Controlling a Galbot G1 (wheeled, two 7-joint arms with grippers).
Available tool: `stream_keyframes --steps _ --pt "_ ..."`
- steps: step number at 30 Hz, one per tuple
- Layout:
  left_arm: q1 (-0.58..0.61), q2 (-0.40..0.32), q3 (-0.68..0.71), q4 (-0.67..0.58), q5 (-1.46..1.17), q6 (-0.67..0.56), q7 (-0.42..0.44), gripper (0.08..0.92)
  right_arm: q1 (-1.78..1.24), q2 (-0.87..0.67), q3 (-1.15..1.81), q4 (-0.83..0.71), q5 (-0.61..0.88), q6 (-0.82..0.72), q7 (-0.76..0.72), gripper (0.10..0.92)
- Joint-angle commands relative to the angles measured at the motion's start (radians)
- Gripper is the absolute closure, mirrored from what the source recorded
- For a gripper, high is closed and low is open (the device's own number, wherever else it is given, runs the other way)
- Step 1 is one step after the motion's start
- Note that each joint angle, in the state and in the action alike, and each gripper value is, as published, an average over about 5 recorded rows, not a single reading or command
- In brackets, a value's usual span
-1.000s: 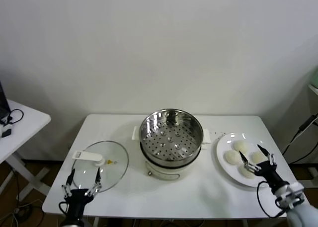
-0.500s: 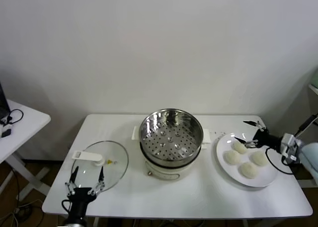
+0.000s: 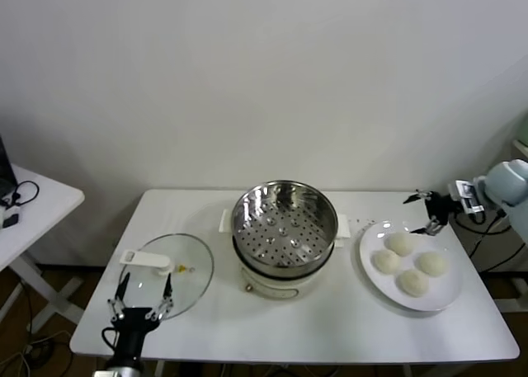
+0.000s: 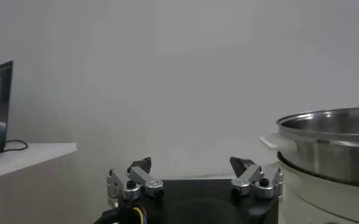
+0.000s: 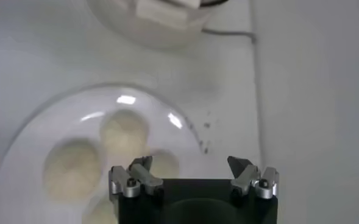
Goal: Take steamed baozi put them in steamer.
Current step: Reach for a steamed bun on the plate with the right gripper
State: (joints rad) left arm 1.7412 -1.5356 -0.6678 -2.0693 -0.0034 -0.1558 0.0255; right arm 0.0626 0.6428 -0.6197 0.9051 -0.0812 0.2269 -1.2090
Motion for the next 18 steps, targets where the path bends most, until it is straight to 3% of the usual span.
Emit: stream_keyframes --steps 1,18 --pt "-0.003 -0.001 0.0 -0.003 0.002 0.006 -0.001 0.177 0.154 0.11 -0.211 -0.162 -0.095 0.026 -0.092 0.203" --pt "-0.013 -0.003 -0.02 -0.007 -0.005 0.024 -0.004 0.177 -0.041 0.276 0.04 -0.358 -0.257 0.052 -0.014 0.203"
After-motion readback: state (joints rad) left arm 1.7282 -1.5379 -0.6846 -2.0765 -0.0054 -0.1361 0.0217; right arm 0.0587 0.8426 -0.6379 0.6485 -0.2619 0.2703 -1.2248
